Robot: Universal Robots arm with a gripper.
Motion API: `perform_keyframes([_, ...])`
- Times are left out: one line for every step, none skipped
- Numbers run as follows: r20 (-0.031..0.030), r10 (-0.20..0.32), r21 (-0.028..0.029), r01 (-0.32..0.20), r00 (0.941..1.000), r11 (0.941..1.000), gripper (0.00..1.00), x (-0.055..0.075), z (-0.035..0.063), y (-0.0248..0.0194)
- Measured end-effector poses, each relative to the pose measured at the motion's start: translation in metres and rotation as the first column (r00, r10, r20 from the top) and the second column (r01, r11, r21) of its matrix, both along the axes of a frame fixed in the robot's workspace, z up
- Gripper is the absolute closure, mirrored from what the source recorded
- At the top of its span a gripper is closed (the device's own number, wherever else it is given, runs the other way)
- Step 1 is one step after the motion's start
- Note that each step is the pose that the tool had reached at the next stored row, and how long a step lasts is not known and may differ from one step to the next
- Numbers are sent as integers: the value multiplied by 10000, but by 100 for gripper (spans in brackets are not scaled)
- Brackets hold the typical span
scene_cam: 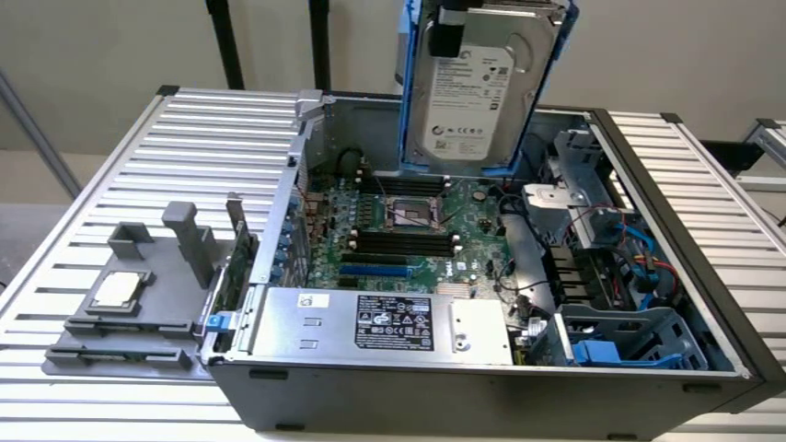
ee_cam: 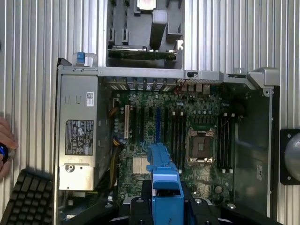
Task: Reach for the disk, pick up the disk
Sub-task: 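Pick up the disk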
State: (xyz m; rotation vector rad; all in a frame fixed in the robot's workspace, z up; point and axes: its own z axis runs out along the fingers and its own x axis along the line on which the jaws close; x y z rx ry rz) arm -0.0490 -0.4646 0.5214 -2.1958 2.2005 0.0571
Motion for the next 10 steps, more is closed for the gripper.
perform_keyframes([0,0,0,0,10000,10000,67,44,0,-11])
perform_keyframes([0,0,1,0,10000,10000,67,88,-1,-23])
perform_keyframes([0,-1,0,1,10000,10000,67,136,-1,-35])
perform_keyframes([1,0,1,0,10000,10000,67,181,-1,-47])
perform_keyframes([0,0,1,0,10000,10000,67,227,-2,-59])
perform_keyframes([0,0,0,0,10000,10000,67,274,-2,-71])
perform_keyframes([0,0,1,0,10000,10000,67,318,-2,-84])
perform_keyframes([0,0,0,0,10000,10000,67,364,-2,-95])
perform_keyframes([0,0,1,0,10000,10000,67,409,-3,-107])
perform_keyframes([0,0,1,0,10000,10000,67,455,-3,-120])
